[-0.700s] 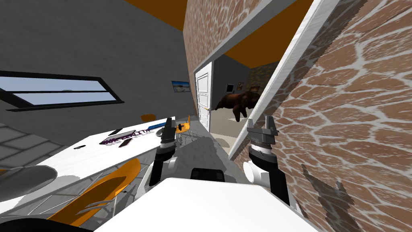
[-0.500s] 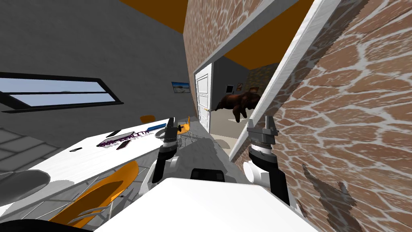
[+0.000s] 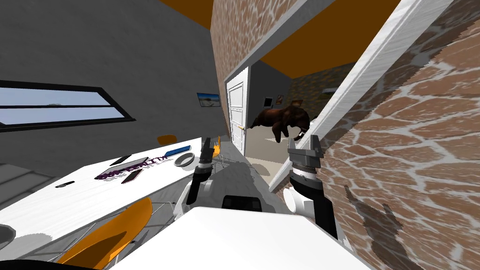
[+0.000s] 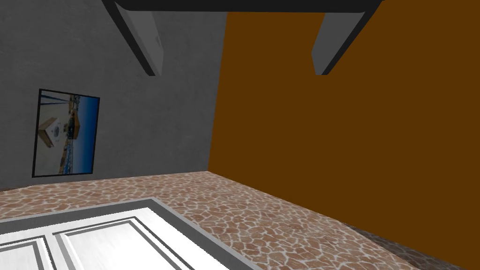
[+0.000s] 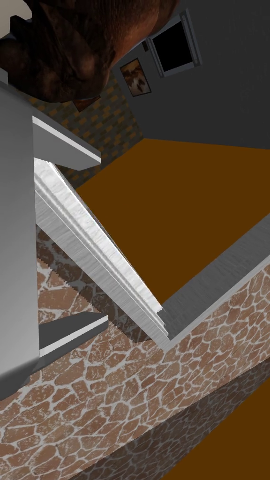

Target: Push the door open

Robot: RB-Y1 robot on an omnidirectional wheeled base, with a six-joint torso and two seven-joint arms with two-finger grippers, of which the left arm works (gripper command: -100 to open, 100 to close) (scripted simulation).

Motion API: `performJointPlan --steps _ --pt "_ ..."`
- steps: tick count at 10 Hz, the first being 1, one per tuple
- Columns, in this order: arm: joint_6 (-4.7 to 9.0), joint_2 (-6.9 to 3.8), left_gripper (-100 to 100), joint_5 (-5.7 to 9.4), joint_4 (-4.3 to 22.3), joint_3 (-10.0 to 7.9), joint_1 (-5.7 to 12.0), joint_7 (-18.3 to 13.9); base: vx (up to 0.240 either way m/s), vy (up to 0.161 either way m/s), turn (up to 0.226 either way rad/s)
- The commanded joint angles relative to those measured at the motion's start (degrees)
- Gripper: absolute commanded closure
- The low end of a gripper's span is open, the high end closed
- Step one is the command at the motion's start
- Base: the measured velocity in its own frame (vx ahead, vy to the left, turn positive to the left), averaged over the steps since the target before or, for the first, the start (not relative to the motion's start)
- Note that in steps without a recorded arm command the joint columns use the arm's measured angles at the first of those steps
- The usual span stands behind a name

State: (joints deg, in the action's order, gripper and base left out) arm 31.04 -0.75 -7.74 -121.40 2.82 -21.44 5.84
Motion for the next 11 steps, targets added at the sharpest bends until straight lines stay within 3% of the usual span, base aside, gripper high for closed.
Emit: performJointPlan --steps 1,5,11 --pt "0.03 -0.77 -100 0.11 1.6 0.46 0.98 -1.2 0.136 0.033 -0.017" --pt "0.03 -2.25 -100 -0.19 7.7 3.19 4.96 -4.2 0.155 0.06 -0.024" --pt "0.04 -3.38 -100 -0.49 13.7 5.85 8.85 -7.2 0.102 0.044 -0.016"
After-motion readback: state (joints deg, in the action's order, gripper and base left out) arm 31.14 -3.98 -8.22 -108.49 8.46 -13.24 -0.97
